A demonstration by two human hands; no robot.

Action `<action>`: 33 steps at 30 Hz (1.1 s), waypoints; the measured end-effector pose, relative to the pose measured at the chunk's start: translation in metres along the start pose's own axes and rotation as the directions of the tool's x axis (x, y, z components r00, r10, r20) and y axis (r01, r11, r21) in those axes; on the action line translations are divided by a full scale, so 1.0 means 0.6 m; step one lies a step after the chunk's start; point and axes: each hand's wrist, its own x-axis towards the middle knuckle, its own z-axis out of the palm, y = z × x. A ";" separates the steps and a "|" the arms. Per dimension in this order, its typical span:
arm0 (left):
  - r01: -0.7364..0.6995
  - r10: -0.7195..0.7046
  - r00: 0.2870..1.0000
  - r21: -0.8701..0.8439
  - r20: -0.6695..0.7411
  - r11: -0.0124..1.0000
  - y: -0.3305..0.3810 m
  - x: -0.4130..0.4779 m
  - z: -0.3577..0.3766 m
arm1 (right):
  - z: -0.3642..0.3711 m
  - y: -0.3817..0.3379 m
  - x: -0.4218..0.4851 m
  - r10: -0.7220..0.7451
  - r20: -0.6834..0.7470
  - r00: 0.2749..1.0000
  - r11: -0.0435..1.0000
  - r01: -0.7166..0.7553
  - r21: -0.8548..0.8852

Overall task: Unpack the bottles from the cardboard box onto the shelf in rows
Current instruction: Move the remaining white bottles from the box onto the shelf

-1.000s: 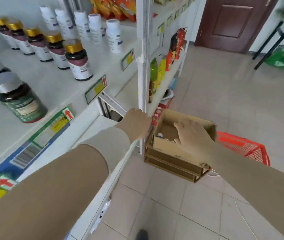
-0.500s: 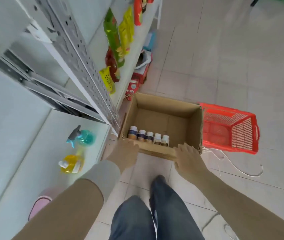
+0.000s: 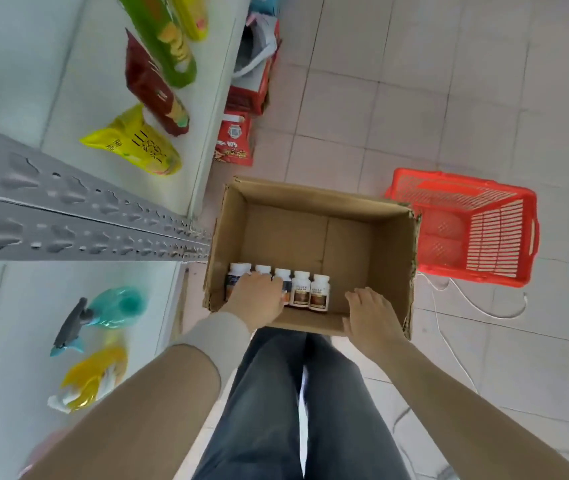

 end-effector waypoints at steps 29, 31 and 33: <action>-0.070 0.110 0.993 -0.592 0.031 0.803 0.002 0.282 0.133 | 0.175 0.085 0.232 0.321 0.366 0.873 0.570 -0.487 0.662; -0.072 0.078 0.997 -0.705 -0.024 0.706 0.013 0.257 0.126 | 0.167 0.093 0.216 0.339 0.334 0.880 0.574 -0.474 0.668; -0.036 0.010 0.999 -0.806 -0.037 0.591 0.027 0.228 0.120 | 0.156 0.097 0.198 0.346 0.305 0.887 0.567 -0.457 0.685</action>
